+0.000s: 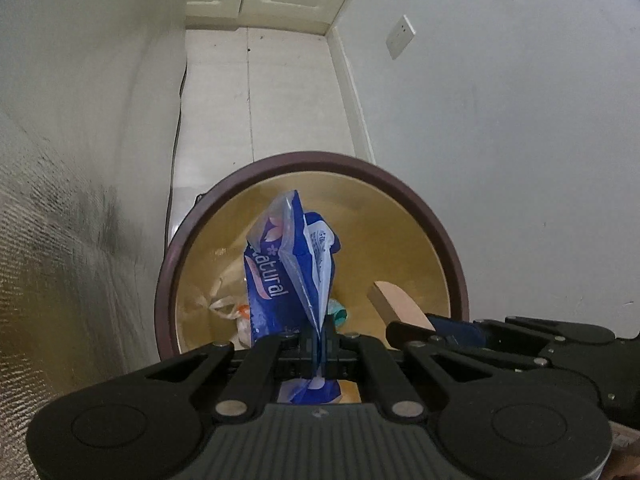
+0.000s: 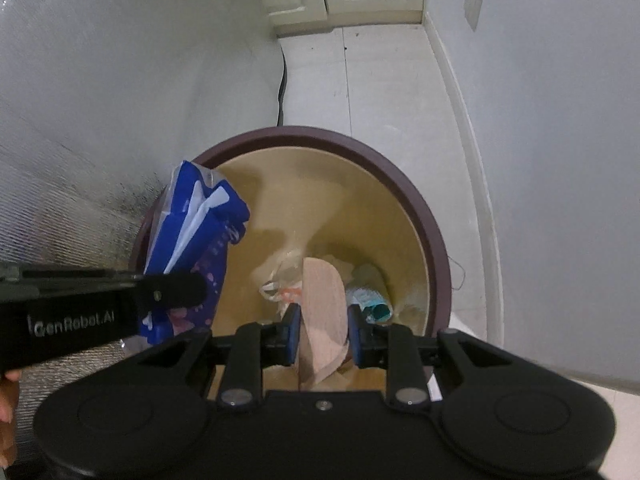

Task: Collect trash
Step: 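Carry the blue bag and wooden block over the wastebasket with both tools, then open left tool to drop the blue bag while right drops the wooden block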

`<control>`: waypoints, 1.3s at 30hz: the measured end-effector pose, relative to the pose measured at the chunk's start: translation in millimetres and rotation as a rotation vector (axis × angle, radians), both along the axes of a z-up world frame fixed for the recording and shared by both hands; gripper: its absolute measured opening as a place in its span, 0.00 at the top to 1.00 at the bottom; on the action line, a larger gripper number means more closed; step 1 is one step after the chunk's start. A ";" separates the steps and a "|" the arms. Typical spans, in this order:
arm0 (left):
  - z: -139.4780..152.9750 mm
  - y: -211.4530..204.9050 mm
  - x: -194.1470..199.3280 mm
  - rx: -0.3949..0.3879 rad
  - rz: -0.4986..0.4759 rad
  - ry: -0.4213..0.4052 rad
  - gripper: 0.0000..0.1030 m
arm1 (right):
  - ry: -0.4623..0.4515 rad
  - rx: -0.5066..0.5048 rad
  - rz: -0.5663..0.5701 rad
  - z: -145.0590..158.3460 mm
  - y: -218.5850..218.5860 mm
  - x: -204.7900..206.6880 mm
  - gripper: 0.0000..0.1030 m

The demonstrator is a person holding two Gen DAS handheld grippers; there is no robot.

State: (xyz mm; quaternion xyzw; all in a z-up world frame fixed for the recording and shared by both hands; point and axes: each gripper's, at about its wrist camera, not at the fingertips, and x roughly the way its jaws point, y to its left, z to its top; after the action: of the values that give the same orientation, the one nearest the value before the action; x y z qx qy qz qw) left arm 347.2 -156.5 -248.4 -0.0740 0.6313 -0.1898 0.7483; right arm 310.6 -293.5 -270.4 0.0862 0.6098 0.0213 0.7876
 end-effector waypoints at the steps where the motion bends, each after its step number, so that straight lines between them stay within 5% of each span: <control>1: -1.0 0.0 0.1 0.002 0.001 0.003 0.98 | 0.004 0.000 0.001 -2.4 -1.0 0.9 0.75; 7: -10.0 -5.3 5.4 0.023 0.003 0.032 0.95 | 0.021 -0.001 0.003 -7.3 -1.0 3.9 0.75; 12: -14.8 -7.7 6.5 0.054 0.009 0.046 0.53 | 0.025 -0.003 -0.005 -9.4 -4.1 5.9 0.75; 20: -17.5 -5.1 2.0 0.109 0.018 0.057 0.14 | 0.027 -0.007 -0.017 -10.5 -4.7 3.4 0.75; 28: -7.7 1.8 -12.2 0.147 0.038 0.021 0.00 | 0.018 0.014 -0.023 -5.4 -6.7 1.4 0.75; 39: -10.4 7.9 -34.1 0.271 0.045 0.011 0.00 | 0.017 0.037 0.002 -3.2 -6.4 -0.4 0.63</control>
State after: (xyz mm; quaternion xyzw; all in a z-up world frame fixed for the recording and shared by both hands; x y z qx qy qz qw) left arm 313.2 -148.6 -258.8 0.0127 0.6536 -0.0856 0.7519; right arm 310.1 -299.9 -273.6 0.1005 0.6161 0.0327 0.7805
